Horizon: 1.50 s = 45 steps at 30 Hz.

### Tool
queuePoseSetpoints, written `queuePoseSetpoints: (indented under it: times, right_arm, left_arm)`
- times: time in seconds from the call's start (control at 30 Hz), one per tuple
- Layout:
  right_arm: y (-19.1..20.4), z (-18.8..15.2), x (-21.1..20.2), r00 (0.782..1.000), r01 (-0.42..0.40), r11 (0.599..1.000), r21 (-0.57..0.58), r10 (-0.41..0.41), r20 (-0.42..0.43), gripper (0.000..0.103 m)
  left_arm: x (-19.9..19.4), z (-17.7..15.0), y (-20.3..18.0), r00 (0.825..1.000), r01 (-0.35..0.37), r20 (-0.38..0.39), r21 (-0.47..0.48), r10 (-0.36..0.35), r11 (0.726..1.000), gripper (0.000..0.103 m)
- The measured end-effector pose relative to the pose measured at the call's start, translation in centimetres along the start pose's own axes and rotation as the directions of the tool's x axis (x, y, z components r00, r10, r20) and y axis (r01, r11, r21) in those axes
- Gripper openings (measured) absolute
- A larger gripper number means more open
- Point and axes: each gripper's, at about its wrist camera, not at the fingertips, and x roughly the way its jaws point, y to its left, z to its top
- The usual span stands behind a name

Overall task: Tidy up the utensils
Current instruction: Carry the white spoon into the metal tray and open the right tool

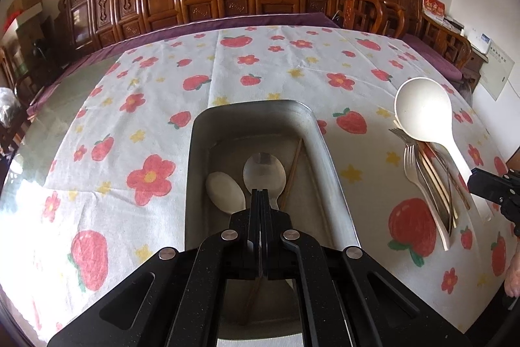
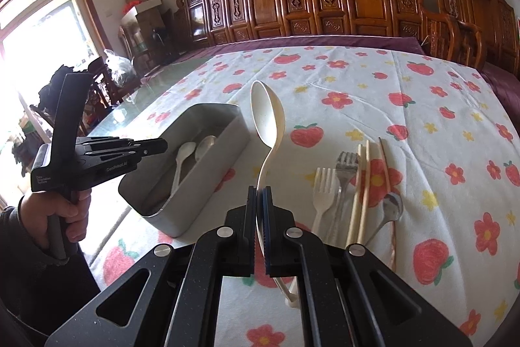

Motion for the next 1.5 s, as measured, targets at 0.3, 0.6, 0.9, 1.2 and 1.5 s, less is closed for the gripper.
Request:
queuePoseSetpoints:
  times: [0.3,0.6,0.9,1.2,1.5]
  right_arm:
    - [4.6,1.3,1.8,0.999,-0.031,1.0,-0.004,0.031,-0.008,0.005]
    - [8.5,3.3,5.0,0.998,-0.059,0.998,0.015,0.059,-0.014,0.005]
    - [11.1,4.7,9.0,0.997,-0.055,0.998,0.02,0.056,-0.054,0.005]
    - [11.9,4.8,12.7,0.995,0.013,1.0,0.004,-0.012,-0.097,0.005]
    - [11.3,4.6,11.7,0.998,-0.01,1.0,-0.001,0.01,-0.062,0.007]
  left_arm:
    - [-1.7,0.0,2.5,0.999,0.023,0.048,-0.037,-0.021,0.999,0.0]
    - [-3.2,0.7,6.2,0.996,0.038,0.086,-0.086,-0.03,0.996,0.0]
    - [-3.7,1.2,9.4,0.995,0.02,0.103,-0.146,-0.005,0.989,0.0]
    - [-2.9,1.3,11.0,0.996,0.004,0.09,-0.19,0.014,0.982,0.0]
    - [-2.7,1.4,11.5,0.996,0.006,0.093,-0.206,0.013,0.978,0.0]
